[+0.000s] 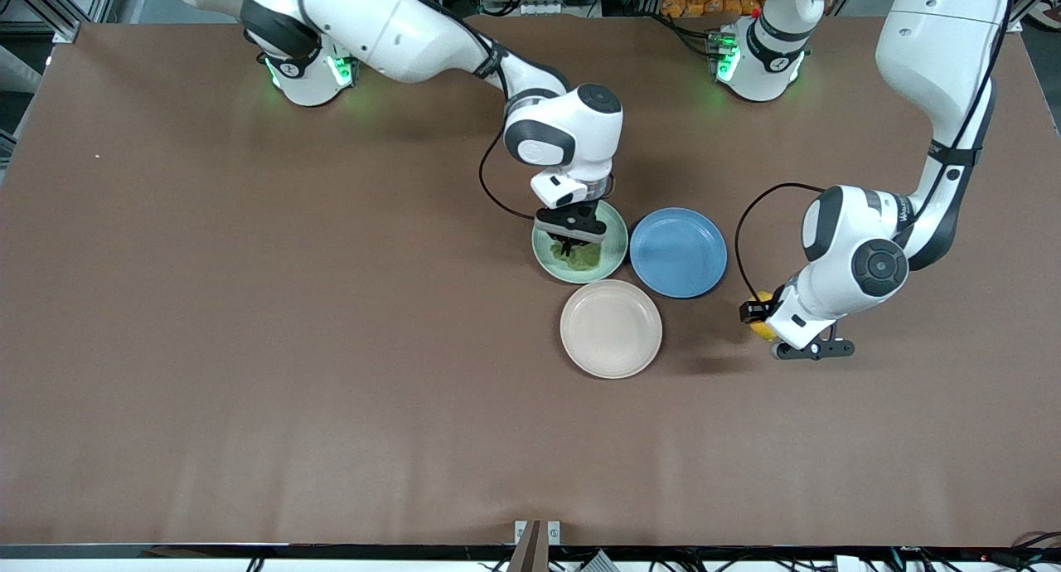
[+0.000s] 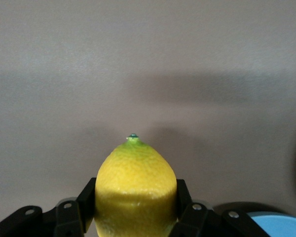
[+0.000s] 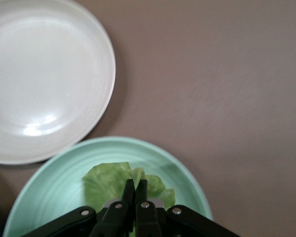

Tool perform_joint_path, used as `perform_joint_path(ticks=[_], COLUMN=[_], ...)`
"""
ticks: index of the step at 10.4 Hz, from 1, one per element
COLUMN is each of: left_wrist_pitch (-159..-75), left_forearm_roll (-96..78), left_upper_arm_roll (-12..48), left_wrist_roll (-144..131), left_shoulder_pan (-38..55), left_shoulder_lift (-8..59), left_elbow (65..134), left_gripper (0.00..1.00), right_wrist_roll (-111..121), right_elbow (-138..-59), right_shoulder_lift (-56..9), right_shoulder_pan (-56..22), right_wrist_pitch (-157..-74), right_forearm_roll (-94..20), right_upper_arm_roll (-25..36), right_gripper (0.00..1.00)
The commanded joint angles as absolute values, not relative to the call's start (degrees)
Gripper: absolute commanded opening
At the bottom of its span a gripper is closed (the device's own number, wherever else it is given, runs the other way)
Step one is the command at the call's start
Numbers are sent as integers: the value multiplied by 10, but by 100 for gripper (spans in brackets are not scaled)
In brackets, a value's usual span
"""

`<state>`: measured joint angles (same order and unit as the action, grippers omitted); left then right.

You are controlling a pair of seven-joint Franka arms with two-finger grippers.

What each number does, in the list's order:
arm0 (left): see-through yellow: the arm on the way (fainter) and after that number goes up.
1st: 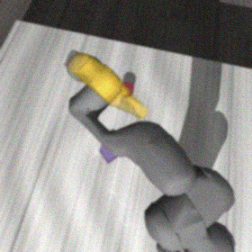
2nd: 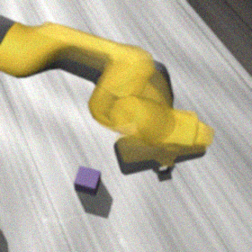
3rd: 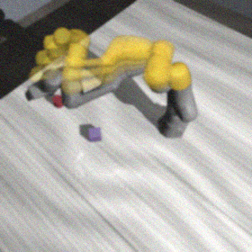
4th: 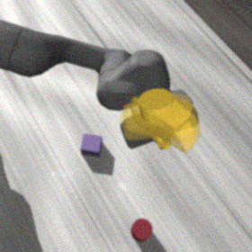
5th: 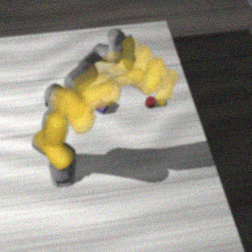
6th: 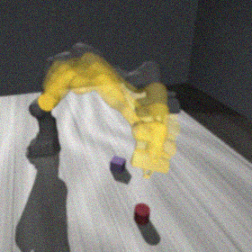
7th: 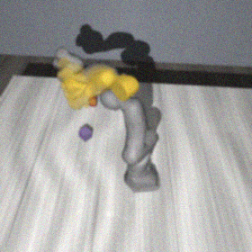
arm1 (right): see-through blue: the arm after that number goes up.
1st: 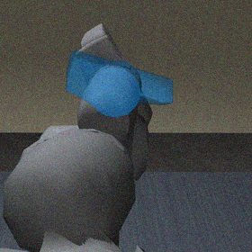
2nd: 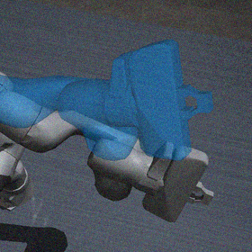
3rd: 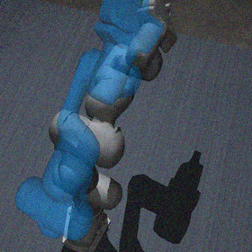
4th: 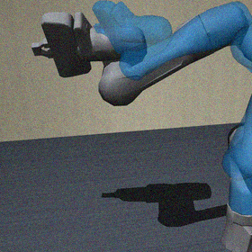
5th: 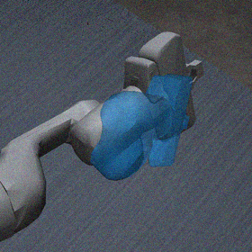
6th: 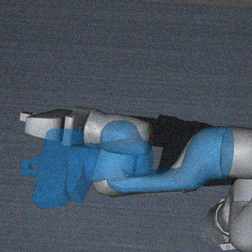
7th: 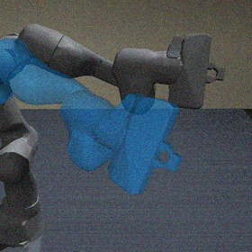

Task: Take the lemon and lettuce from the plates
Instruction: 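Carry the lemon beside the plates while the right gripper carries lettuce away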

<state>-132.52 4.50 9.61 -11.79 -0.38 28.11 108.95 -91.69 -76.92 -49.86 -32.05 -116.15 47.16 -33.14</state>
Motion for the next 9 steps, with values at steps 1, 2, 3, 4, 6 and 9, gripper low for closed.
perform_joint_path(ticks=[1,2,3,4,6,9], left_wrist_pitch=[-1334,-1333,-1333,-1333,-1334,-1332], left_forearm_roll=[56,57,58,59,73,84], left_upper_arm_roll=[101,100,100,98,98,98], left_wrist_roll=[-61,-39,-21,-5,-3,-36], left_shoulder_pan=[-35,-43,-58,-68,-73,-70], left_shoulder_lift=[265,266,267,267,257,222], left_elbow=[1114,1115,1114,1112,1098,1102], left_gripper=[0,0,0,0,0,0], right_wrist_roll=[-802,-745,-684,-625,-500,-291], right_elbow=[-783,-783,-784,-784,-786,-791], right_shoulder_lift=[-415,-387,-352,-321,-268,-215], right_shoulder_pan=[-209,-153,-108,-71,-9,6], right_wrist_pitch=[-1103,-1081,-1058,-1042,-995,-945], right_forearm_roll=[386,340,299,251,174,86], right_upper_arm_roll=[-404,-429,-435,-432,-401,-258], right_gripper=[0,0,0,0,0,0])
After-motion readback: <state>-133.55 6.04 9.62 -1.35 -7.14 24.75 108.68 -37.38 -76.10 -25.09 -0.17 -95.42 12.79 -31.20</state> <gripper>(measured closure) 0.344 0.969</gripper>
